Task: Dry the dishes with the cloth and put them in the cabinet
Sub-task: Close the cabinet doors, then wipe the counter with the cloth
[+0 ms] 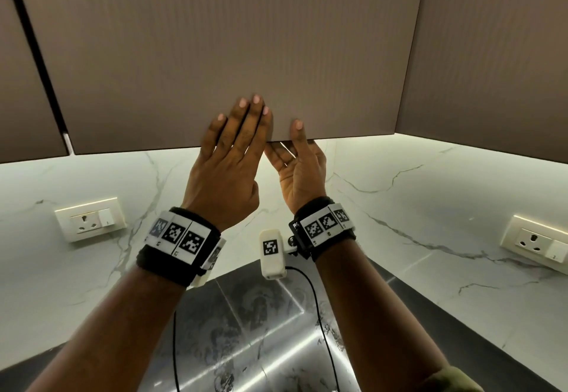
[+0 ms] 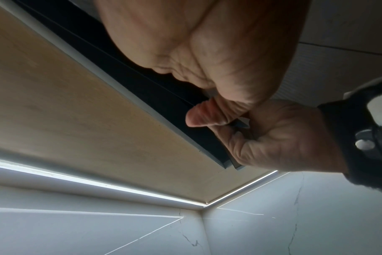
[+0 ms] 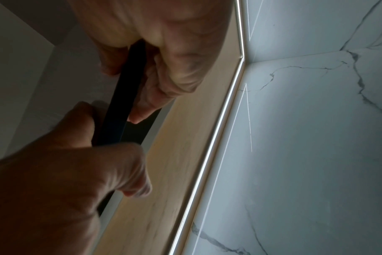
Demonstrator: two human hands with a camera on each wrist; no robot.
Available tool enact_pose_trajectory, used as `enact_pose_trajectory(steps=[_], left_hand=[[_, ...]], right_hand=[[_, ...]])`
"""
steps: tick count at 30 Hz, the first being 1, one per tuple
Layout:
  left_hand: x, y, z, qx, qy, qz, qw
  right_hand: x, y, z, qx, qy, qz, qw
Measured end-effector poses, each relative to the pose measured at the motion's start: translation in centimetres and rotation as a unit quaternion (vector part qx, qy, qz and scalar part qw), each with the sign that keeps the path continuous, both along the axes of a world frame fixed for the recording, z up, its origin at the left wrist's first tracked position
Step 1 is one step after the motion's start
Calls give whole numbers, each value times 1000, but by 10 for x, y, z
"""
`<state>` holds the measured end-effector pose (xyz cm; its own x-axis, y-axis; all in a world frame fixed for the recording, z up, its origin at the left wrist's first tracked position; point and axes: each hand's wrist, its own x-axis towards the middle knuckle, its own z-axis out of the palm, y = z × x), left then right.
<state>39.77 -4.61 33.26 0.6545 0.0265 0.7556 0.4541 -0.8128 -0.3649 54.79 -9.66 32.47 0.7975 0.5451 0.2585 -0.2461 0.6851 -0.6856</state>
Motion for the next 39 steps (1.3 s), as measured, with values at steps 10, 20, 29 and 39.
enact_pose_trajectory(steps=[10, 20, 29, 39], left_hand=[[-32, -18, -73, -223, 60, -197, 953], [-139, -88, -350, -561, 228, -161, 780], [-186, -141, -412, -535, 394, 4, 748], [-146, -157, -400, -402, 486, 100, 770]], right_hand=[[-36, -64, -94, -167, -127, 43, 977], [-98, -212, -330, -512, -319, -76, 794], [-98, -287, -397, -676, -424, -17, 602], [-98, -311, -405, -721, -459, -99, 509]])
